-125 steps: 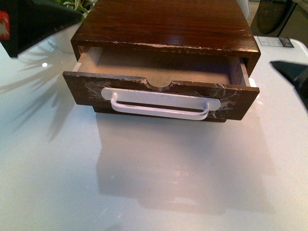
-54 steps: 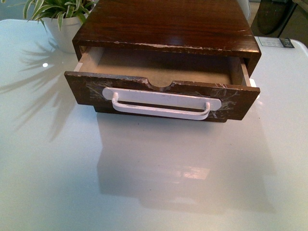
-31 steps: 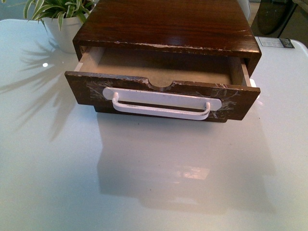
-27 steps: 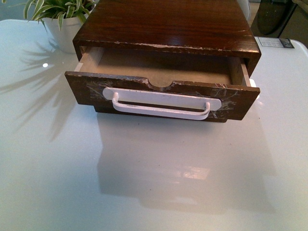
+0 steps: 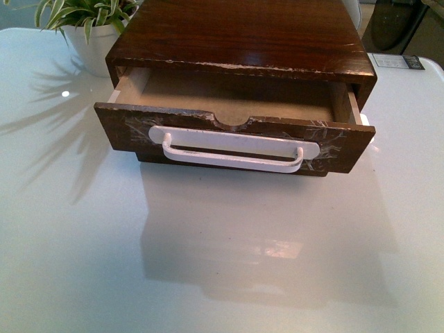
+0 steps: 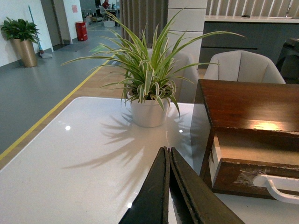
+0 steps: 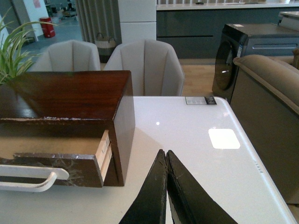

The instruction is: Open drawer

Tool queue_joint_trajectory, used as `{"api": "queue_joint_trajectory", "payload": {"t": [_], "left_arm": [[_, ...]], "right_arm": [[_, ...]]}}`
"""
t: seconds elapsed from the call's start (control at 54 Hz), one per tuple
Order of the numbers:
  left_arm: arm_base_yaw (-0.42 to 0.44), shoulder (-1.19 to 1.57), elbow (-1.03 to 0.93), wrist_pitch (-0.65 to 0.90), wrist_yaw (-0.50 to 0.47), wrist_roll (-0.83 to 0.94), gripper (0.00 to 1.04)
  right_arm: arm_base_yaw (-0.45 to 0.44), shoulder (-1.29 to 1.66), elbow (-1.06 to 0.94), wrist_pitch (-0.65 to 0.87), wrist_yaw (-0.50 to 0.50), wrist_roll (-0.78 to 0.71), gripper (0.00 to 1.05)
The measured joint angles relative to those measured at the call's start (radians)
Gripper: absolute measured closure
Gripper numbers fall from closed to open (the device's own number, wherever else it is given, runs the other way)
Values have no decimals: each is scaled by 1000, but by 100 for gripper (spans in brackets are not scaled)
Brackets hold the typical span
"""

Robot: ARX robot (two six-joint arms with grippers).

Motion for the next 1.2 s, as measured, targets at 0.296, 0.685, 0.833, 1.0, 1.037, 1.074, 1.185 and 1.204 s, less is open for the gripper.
{"api": "queue_joint_trajectory", "payload": {"t": [0.296, 0.685, 0.833, 1.0, 1.037, 1.074, 1.185, 1.204], "left_arm": [[0, -169, 0, -176, 0, 0, 103], [0, -169, 0, -176, 0, 0, 58], [0, -169, 0, -176, 0, 0, 32], [0, -169, 0, -176, 0, 1, 7], [0, -169, 0, -176, 0, 3, 8], [0, -169, 0, -176, 0, 3, 9], [0, -169, 0, -176, 0, 3, 8], [0, -169, 0, -176, 0, 3, 8]], "right_arm": [[0, -1, 0, 0, 0, 0, 103], [0, -1, 0, 0, 0, 0, 44], [0, -1, 0, 0, 0, 0, 20], [0, -1, 0, 0, 0, 1, 9], [0, -1, 0, 0, 0, 1, 9], [0, -1, 0, 0, 0, 1, 9], [0, -1, 0, 0, 0, 1, 9], [0, -1, 0, 0, 0, 1, 9]]}}
